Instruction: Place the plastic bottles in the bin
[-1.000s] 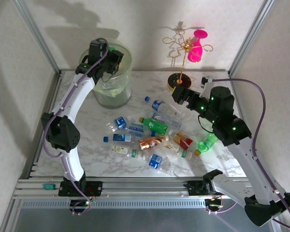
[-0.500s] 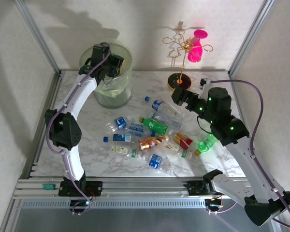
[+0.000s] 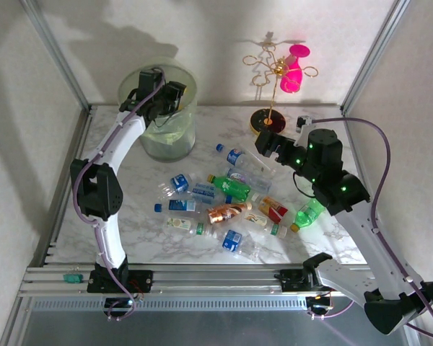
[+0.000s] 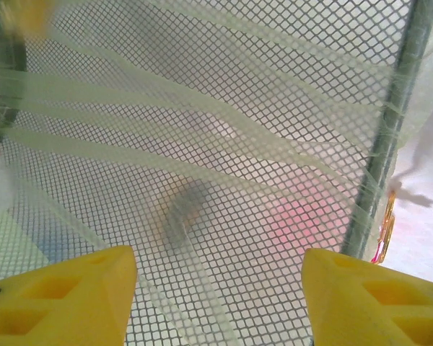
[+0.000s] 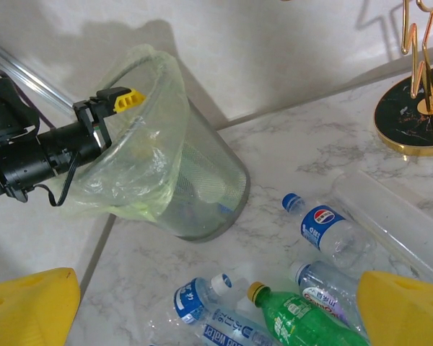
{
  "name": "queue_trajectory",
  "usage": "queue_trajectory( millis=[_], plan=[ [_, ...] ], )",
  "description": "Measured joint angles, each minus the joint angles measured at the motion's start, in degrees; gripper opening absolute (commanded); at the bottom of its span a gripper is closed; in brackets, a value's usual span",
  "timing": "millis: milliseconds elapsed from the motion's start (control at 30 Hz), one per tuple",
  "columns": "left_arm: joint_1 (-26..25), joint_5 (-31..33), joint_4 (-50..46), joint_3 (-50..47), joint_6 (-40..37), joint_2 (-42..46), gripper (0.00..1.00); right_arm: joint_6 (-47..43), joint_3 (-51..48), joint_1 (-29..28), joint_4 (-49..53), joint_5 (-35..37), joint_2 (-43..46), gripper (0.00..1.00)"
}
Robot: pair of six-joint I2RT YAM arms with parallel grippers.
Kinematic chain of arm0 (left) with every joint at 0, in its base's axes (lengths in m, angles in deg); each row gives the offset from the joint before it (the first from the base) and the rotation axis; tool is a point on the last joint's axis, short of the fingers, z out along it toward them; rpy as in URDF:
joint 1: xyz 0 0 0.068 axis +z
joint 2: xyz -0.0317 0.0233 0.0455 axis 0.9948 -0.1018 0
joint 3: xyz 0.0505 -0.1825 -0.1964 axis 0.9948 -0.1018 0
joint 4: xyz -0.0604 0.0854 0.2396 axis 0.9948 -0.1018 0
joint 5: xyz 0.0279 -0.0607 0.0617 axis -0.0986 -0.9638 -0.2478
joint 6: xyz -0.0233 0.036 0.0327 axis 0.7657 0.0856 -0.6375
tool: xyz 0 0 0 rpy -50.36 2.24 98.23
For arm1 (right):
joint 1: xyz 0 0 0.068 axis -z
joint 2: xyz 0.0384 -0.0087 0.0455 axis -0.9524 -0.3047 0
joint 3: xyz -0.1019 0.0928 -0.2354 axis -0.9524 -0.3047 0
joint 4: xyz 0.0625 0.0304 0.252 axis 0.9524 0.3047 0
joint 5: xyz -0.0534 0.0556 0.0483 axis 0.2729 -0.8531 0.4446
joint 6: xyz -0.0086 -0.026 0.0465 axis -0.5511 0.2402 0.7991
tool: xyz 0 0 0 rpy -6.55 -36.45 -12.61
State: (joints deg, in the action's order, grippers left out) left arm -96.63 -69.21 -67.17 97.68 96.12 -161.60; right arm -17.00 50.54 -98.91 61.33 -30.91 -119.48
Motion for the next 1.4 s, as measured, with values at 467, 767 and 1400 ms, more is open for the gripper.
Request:
queue_trajectory(
  millis=[467,767,1400],
  plan=[
    [-0.02,2.51,0.9,-6.43,-2.97,12.07,0.64,-0.81,0.31,0.0,1.97,3.72,-0.87,0.99],
    [-7.26,12.79,5.81,-15.02,-19.93,34.67,0.65,8.26,0.57,3.5,15.65,13.53,-1.95,0.99],
    [-25.38,13.92,14.58,-45.9,-40.39,49.48,0.71,21.46,-19.76,17.22,25.55,20.24,-4.66,0.98]
  ],
)
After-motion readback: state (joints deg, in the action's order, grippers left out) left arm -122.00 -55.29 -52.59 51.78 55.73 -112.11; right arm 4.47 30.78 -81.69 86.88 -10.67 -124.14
